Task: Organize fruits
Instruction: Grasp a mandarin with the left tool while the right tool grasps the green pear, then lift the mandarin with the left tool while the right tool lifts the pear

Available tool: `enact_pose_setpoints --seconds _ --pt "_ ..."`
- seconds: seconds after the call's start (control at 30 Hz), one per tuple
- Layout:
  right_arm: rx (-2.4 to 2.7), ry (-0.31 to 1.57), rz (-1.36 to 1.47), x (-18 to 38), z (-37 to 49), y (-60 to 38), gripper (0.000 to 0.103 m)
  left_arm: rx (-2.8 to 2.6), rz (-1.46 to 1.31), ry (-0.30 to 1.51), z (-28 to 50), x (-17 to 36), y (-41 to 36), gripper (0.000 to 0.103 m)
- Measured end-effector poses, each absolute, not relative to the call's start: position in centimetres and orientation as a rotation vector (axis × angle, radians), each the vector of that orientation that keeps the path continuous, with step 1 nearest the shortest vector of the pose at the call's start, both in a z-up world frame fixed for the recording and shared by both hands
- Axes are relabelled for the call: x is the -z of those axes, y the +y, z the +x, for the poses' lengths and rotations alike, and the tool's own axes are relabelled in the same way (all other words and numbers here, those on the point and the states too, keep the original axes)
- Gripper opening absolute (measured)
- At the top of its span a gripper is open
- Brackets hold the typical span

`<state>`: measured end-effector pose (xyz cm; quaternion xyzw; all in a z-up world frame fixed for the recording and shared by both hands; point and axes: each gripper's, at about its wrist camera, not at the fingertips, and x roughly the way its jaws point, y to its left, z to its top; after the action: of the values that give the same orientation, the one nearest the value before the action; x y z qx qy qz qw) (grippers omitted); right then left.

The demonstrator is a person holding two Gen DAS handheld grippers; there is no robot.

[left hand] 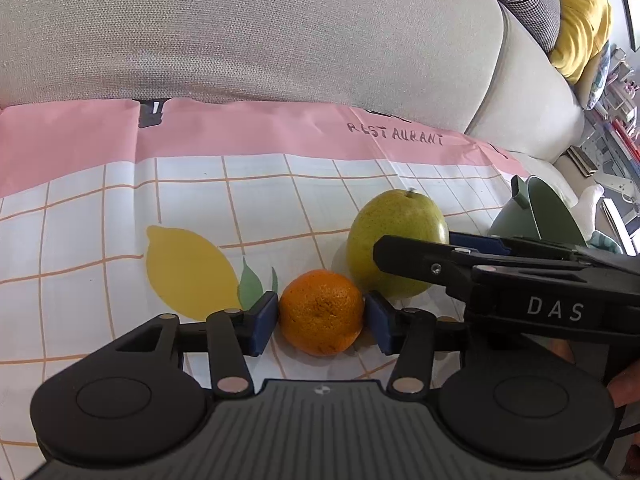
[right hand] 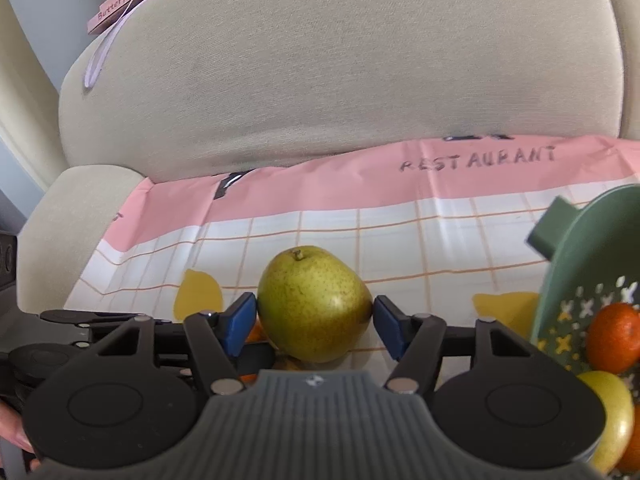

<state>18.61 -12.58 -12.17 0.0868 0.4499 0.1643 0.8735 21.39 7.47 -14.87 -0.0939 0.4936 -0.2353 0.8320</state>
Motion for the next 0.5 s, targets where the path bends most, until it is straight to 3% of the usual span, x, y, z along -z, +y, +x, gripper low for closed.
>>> enact_pose_setpoints --seconds 0.27,0.33,0.5 --pt "-0.341 0.955 0.16 12.17 19.0 -12.66 0.061 0.497 -0.218 1.05 21.54 15.08 7.41 0.059" --pt "-0.342 0.956 0.158 12.18 19.06 -12.65 0.061 0.502 -0.222 1.047 21.5 15.05 7.44 0.052" --pt "-0.347 0.95 0.145 12.1 19.14 -12.4 0.06 0.499 -0.228 1.039 21.39 15.01 7.52 0.052"
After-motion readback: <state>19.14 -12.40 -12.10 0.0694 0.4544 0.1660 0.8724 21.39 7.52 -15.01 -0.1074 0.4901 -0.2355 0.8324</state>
